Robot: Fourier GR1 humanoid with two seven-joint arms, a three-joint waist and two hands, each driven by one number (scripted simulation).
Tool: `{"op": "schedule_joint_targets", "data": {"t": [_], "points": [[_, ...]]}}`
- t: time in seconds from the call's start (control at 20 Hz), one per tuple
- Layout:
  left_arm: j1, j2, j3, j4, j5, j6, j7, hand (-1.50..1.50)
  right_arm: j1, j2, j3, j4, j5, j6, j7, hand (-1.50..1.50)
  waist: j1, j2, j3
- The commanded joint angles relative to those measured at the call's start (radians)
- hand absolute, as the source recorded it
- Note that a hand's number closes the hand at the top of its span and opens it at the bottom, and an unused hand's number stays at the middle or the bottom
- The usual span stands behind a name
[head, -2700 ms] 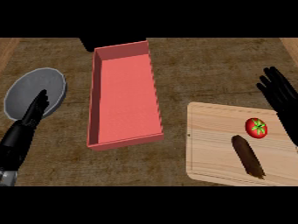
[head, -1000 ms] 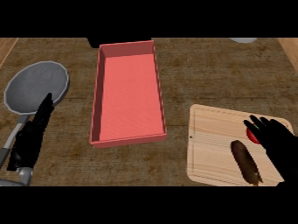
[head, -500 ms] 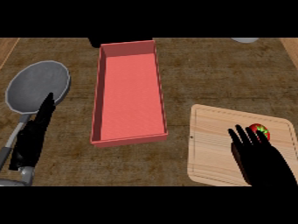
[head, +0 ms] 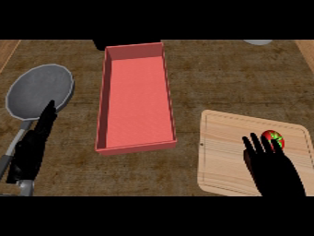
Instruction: Pick the sweet potato from the cutting board and place it in the cardboard box
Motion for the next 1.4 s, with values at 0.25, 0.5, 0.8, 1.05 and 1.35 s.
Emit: {"op": "schedule_joint_targets", "data": {"t": [0.25, 0.5, 0.8, 1.05, 1.35], "points": [[-0.026, -0.054, 0.079, 0.047, -0.048, -0.067, -0.019, 0.00, 0.050, 0.051, -0.048, 0.040, 0.097, -0.027, -0.098, -1.50, -0.002, 0.000, 0.000], [-0.004, -0.099, 0.076, 0.037, -0.096, -0.070, -0.026, 0.00, 0.084, 0.052, -0.088, 0.047, 0.130, -0.023, -0.147, -1.50, -0.002, 0.000, 0.000], [-0.002, -0.110, 0.091, -0.069, -0.115, -0.077, 0.080, 0.00, 0.086, 0.098, -0.109, 0.171, 0.187, -0.140, -0.211, -1.50, -0.001, 0.000, 0.000], [-0.069, -0.121, 0.166, 0.081, -0.110, -0.132, -0.005, 0.00, 0.106, 0.109, -0.140, 0.104, 0.196, -0.056, -0.229, -1.50, -0.004, 0.001, 0.000], [-0.003, -0.182, 0.120, 0.056, -0.172, -0.132, -0.040, 0.00, 0.066, 0.151, -0.169, 0.180, 0.238, -0.044, -0.258, -1.50, -0.002, 0.001, 0.000]]}}
